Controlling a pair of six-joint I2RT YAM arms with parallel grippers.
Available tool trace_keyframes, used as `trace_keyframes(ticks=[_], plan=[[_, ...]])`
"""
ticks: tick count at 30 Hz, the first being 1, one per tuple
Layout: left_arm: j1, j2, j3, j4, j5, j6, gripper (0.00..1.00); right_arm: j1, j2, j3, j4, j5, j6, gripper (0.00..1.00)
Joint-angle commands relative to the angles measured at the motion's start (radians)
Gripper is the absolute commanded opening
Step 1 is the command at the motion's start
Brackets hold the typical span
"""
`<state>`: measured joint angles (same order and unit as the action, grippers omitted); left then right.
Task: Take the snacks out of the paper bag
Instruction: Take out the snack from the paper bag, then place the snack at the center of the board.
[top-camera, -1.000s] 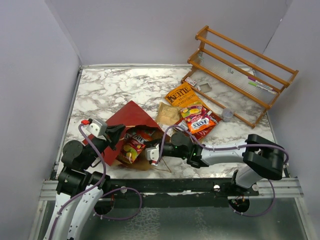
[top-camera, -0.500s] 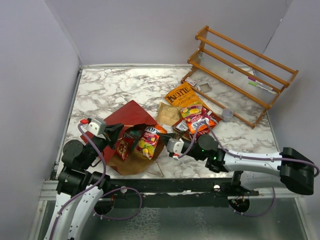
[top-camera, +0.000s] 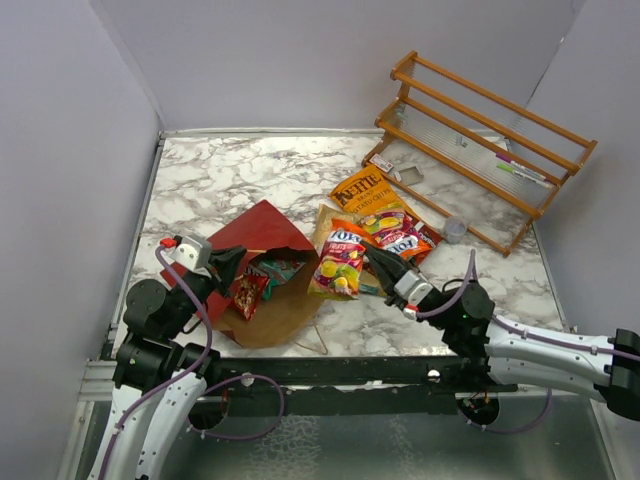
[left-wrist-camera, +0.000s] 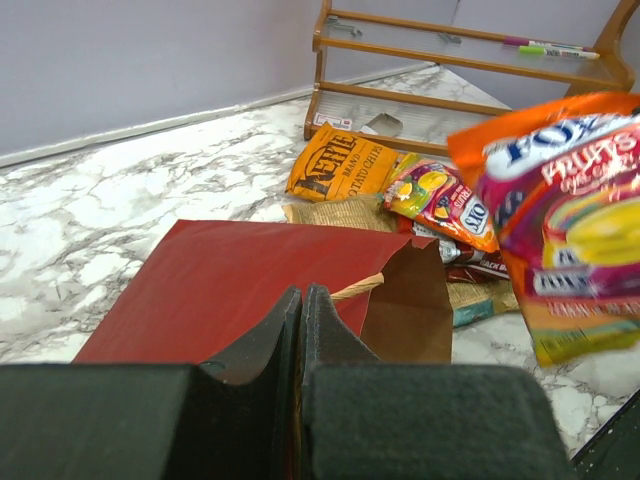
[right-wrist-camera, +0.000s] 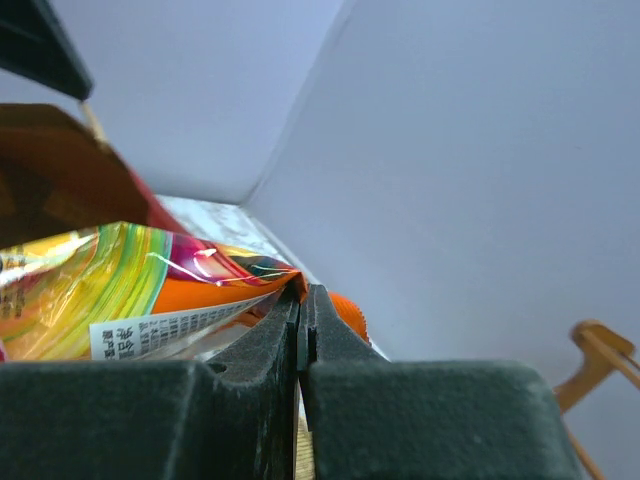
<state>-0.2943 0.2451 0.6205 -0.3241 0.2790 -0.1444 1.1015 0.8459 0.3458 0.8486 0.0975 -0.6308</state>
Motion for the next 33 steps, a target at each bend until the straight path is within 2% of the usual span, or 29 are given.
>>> trace_keyframes(ticks=[1,5,8,12,16,24,29,33], plan=[[0.008,0.000,0.015,-0.005,-0.042,-0.004,0.00,-0.021,-0.069,-0.013,0.104,0.165,-0.032,0.01],[0.008,-0.003,0.016,-0.007,-0.055,-0.005,0.00,-0.072,-0.019,-0.011,0.137,0.349,0.038,0.01],[0.008,-0.004,0.018,-0.009,-0.057,-0.005,0.00,-0.156,0.043,-0.013,0.117,0.433,0.187,0.01],[0.007,-0.007,0.018,-0.012,-0.061,-0.003,0.00,-0.291,0.093,-0.024,0.034,0.402,0.397,0.01],[0.010,-0.010,0.016,-0.013,-0.064,-0.001,0.00,-0.393,0.131,-0.031,0.014,0.357,0.516,0.01],[0.014,-0.015,0.015,-0.012,-0.064,0.004,0.00,-0.515,0.268,0.040,0.038,0.364,0.517,0.01],[0.015,-0.023,0.015,-0.016,-0.069,0.006,0.00,-0.537,0.381,0.049,0.090,0.386,0.462,0.01],[0.018,-0.026,0.015,-0.014,-0.072,0.006,0.00,-0.537,0.385,-0.018,0.044,0.389,0.552,0.01]])
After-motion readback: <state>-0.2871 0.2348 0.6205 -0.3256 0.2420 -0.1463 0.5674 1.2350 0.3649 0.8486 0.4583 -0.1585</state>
